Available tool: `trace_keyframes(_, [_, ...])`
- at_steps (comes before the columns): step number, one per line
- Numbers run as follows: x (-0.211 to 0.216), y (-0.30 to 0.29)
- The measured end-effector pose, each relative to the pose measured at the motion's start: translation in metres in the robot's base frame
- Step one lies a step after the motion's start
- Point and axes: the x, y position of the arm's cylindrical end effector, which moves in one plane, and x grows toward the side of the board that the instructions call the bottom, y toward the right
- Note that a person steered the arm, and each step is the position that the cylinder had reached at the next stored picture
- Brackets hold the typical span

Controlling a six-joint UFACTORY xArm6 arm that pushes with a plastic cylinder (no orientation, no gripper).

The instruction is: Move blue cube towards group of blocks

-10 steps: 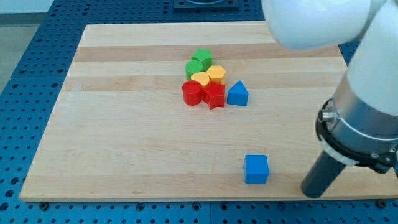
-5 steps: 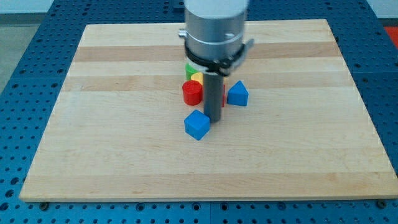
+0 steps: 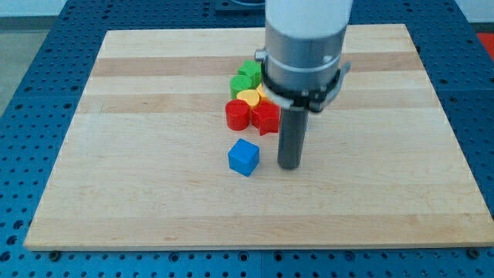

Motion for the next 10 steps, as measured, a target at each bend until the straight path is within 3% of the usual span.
trace_keyframes(1, [0.048, -0.033])
trace_keyframes(2, [0.048, -0.057])
trace_keyframes(4, [-0.044, -0.126])
trace_keyframes(5, [-0.011, -0.132])
trace_keyframes(6, [0.078, -0.120])
trace_keyframes(7, [0.086, -0.085])
trace_keyframes(8, [0.027, -0.015])
trace_keyframes(10, [0.021, -0.026])
